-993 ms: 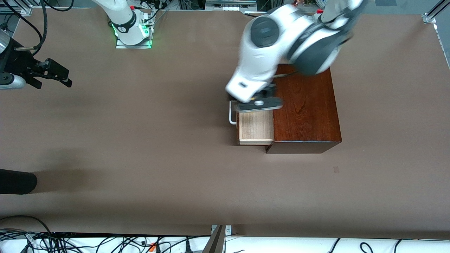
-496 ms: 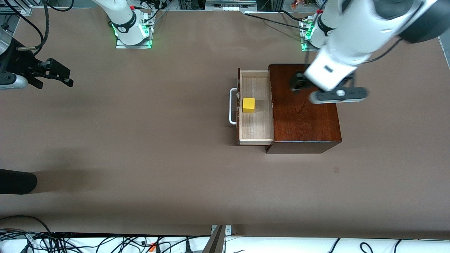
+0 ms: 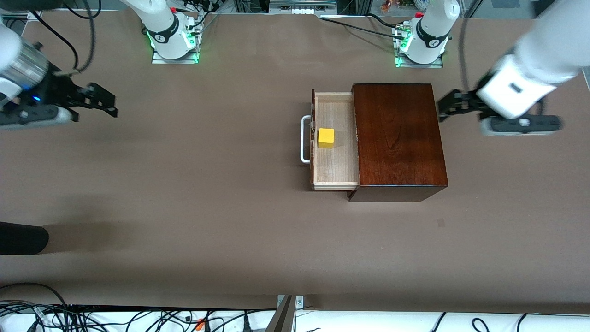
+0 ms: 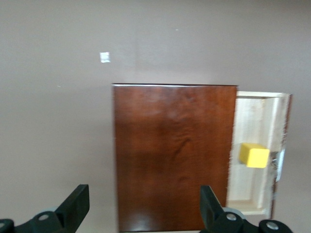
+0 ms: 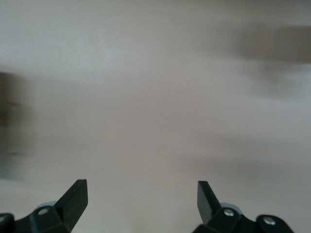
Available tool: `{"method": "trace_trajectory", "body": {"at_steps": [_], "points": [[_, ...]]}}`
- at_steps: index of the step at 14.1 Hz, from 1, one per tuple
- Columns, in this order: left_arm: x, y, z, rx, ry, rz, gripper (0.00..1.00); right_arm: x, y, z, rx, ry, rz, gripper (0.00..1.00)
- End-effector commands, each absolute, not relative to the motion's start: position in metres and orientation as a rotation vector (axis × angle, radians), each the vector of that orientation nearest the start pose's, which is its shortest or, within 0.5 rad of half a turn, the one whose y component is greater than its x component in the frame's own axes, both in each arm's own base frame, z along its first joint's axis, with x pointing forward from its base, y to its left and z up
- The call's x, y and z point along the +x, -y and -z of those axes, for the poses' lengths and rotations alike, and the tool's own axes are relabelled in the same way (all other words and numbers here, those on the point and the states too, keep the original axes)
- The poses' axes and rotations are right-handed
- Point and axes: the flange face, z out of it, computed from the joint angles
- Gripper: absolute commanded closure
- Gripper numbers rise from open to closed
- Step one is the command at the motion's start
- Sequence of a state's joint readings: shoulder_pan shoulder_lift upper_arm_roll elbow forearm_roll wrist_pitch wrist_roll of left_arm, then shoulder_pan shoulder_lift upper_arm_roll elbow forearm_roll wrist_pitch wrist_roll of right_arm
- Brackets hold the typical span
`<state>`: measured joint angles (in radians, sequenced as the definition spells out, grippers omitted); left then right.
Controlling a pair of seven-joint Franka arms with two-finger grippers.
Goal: Open drawer, take yellow block, close drawer
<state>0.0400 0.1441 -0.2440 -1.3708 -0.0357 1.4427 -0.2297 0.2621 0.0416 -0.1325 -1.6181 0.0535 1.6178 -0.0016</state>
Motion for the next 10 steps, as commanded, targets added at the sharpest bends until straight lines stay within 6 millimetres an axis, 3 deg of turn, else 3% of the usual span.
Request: {"method": "trace_trajectory", "body": {"at_steps": [1,4,10], "points": [[0.543,0.081,-0.632,-3.197,-0.042,-0.12,0.0,0.559,-0.109,-0.594,-3.086,0.295,-0.102,0.0],[0.546,0.065,-0.626,-3.199,-0.003,-0.104,0.0,0.545,-0.144,-0.604,-3.068,0.398,-0.168,0.0],[0.549,0.033,-0.628,-3.202,-0.102,-0.085,0.0,0.491,-0.287,-0.604,-2.964,0.87,-0.184,0.0]]}}
